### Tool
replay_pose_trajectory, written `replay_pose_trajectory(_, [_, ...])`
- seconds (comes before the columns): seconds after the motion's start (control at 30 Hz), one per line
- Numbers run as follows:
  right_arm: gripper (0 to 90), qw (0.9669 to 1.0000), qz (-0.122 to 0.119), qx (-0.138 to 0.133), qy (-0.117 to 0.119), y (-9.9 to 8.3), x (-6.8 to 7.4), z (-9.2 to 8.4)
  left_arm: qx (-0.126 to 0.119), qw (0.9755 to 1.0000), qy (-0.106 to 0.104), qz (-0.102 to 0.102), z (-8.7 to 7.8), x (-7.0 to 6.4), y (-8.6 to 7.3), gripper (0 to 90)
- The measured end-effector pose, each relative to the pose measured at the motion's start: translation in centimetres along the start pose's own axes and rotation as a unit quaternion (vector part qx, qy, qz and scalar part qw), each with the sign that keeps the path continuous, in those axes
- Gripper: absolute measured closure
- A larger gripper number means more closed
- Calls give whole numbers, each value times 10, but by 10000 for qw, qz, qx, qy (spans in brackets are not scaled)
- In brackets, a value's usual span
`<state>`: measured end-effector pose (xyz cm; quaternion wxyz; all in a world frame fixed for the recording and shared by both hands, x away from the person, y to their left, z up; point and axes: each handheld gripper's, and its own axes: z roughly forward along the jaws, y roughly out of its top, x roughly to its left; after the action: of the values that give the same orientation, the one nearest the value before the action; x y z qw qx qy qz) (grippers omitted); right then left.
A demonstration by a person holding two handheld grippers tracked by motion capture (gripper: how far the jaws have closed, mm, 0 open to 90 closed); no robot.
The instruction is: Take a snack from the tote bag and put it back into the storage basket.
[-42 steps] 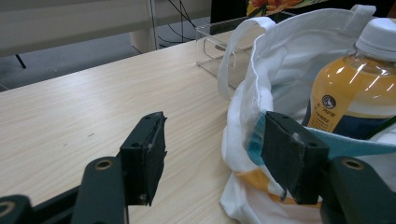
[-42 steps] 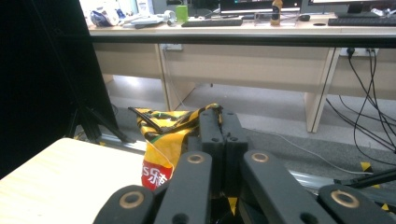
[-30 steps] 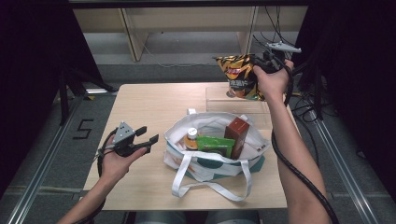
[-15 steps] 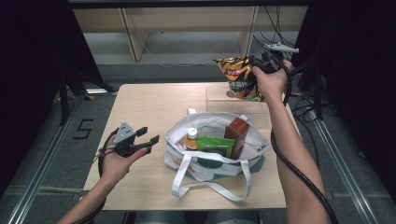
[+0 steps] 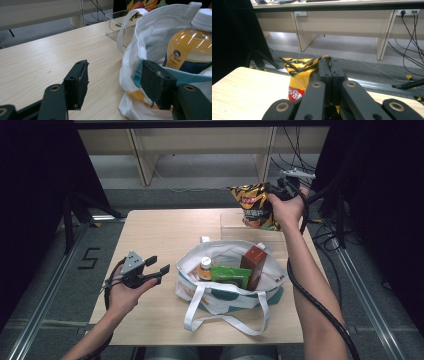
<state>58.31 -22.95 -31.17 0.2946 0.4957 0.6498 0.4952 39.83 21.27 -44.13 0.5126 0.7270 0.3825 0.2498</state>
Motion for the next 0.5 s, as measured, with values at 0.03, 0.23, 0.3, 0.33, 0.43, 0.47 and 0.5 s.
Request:
replay_pose_trajectory(0.03, [900, 10000, -13, 8, 1, 0, 0, 1, -2, 10000, -2, -22, 0, 0, 0, 387])
replay_pose_trajectory(0.23, [900, 10000, 40, 59, 11, -2, 1, 5, 12, 10000, -11, 2, 0, 0, 0, 387])
replay_pose_trajectory(0.3, [900, 9999, 34, 116, -4, -3, 0, 5, 13, 10000, -13, -8, 0, -1, 0, 387])
replay_pose_trajectory(0.33, [900, 9998, 116, 140, -3, -4, 1, 6, 13, 10000, -14, -10, 0, -1, 0, 387])
replay_pose_trajectory(0.43, [900, 9999, 58, 155, -24, -5, -1, 8, 11, 10000, -8, -8, 0, 0, 0, 387])
replay_pose_trajectory(0.47, [900, 10000, -7, 87, -13, -7, -2, 9, 4, 10000, -7, -11, 0, 0, 0, 387])
replay_pose_trajectory(0.5, [900, 9999, 43, 165, -26, -7, -1, 10, -1, 10000, -1, -20, 0, 0, 0, 387])
